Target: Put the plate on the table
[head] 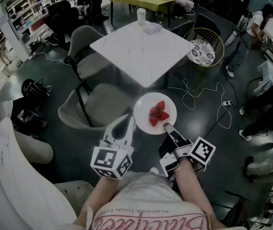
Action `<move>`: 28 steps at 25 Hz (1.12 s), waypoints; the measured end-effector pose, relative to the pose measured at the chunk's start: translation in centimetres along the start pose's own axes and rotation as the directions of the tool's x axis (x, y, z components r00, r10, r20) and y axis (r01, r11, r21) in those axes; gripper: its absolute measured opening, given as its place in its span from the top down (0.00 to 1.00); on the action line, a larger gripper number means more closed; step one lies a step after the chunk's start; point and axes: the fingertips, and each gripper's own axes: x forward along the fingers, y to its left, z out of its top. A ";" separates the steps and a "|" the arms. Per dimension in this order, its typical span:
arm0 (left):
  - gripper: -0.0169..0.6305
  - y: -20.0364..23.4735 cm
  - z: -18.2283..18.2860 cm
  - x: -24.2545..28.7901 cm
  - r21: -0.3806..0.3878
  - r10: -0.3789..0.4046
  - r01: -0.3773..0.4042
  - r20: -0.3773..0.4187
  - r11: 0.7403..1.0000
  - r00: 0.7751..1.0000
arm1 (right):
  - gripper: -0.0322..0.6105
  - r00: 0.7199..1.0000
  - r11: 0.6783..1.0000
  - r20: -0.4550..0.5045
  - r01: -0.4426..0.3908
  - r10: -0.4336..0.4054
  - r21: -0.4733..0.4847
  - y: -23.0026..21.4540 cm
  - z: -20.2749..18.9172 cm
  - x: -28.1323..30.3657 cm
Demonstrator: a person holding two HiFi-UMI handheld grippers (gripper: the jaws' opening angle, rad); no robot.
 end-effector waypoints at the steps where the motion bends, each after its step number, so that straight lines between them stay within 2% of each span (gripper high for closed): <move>1: 0.97 -0.1 -0.1 0.1 0.003 0.001 -0.001 0.000 1.000 1.000 | 0.93 1.000 1.000 0.002 -0.001 0.001 0.001 -0.1 0.2 -0.1; 11: 0.97 -2.9 -0.9 2.4 0.006 0.024 -0.024 0.006 1.000 1.000 | 0.93 1.000 1.000 -0.020 0.000 0.000 -0.006 -1.1 3.6 -1.5; 17: 0.97 -4.7 -1.6 2.9 0.002 0.064 -0.064 0.007 0.998 0.998 | 0.93 0.999 1.000 -0.054 -0.005 0.005 0.005 -1.9 5.4 -2.6; 28: 0.97 -3.6 -2.1 4.0 -0.009 0.135 -0.135 0.005 0.991 0.991 | 0.93 0.994 1.000 -0.110 -0.017 0.017 -0.004 -2.1 6.7 -0.9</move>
